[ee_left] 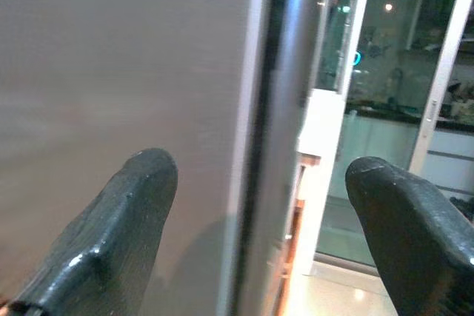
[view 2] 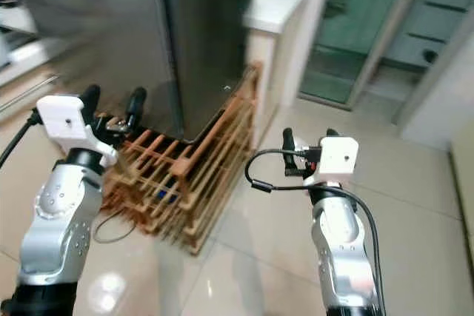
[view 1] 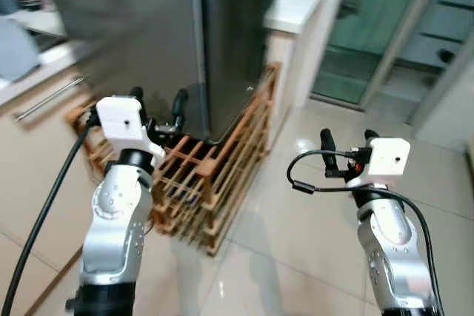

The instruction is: Restocking fridge

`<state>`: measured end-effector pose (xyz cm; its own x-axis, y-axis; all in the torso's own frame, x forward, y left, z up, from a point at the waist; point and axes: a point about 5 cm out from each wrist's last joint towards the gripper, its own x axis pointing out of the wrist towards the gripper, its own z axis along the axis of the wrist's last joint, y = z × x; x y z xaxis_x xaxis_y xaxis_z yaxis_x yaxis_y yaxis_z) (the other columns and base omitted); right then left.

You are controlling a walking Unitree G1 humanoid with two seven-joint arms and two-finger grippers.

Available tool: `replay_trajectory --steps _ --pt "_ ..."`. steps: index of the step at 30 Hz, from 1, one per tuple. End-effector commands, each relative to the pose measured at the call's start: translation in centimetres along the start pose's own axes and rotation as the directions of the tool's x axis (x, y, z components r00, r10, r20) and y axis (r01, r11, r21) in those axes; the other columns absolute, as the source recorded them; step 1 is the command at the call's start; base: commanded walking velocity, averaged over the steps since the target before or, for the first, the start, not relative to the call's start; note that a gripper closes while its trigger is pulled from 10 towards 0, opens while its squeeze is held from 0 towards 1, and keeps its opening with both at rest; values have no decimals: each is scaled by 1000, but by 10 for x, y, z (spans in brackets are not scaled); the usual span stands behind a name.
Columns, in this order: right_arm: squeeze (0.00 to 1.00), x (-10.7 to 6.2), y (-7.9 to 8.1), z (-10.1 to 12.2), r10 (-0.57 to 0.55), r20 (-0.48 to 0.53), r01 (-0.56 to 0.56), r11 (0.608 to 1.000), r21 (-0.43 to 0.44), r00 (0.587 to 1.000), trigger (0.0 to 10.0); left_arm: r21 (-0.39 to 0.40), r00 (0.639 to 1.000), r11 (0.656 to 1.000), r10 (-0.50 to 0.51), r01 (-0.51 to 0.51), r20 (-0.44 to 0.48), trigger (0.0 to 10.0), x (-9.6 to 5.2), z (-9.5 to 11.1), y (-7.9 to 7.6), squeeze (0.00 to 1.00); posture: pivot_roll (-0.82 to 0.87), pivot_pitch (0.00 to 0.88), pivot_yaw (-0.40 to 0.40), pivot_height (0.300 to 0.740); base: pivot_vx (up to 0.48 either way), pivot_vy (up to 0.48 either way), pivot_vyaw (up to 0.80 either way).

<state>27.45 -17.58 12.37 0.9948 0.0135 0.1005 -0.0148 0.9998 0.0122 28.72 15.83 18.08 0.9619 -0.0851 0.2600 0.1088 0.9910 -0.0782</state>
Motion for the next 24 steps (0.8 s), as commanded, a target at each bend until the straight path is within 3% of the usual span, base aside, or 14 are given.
replay_trajectory --steps 1,5,8,14,21,24 --pt "118 7 -1 1 -6 -9 6 1000 -3 1000 10000 -20 1000 1000 20 -21 -10 10000 3 1 0 0 -81 0 13 740 480 0 0" --pt "114 11 -1 0 3 -21 -3 1000 -8 1000 10000 -33 997 996 80 -80 6 10000 4 5 5 0 -78 0 5 740 480 0 0" --pt "118 16 -1 0 36 -28 -36 999 -30 999 10000 54 970 969 239 -240 34 10000 5 12 19 0 -59 0 -14 740 299 0 0" --pt "118 27 -5 0 43 -34 -44 998 -44 998 10000 48 966 966 252 -254 53 10000 10 16 21 0 -55 0 -40 740 0 0 0" --pt "118 32 2 -2 62 -51 -64 997 -41 997 10000 61 970 969 237 -241 60 10000 23 17 21 0 -47 0 -47 740 0 0 0" --pt "118 30 8 -8 82 -70 -84 996 -30 994 10000 63 966 966 247 -251 73 10000 30 21 26 0 -47 0 -49 740 0 0 -783"
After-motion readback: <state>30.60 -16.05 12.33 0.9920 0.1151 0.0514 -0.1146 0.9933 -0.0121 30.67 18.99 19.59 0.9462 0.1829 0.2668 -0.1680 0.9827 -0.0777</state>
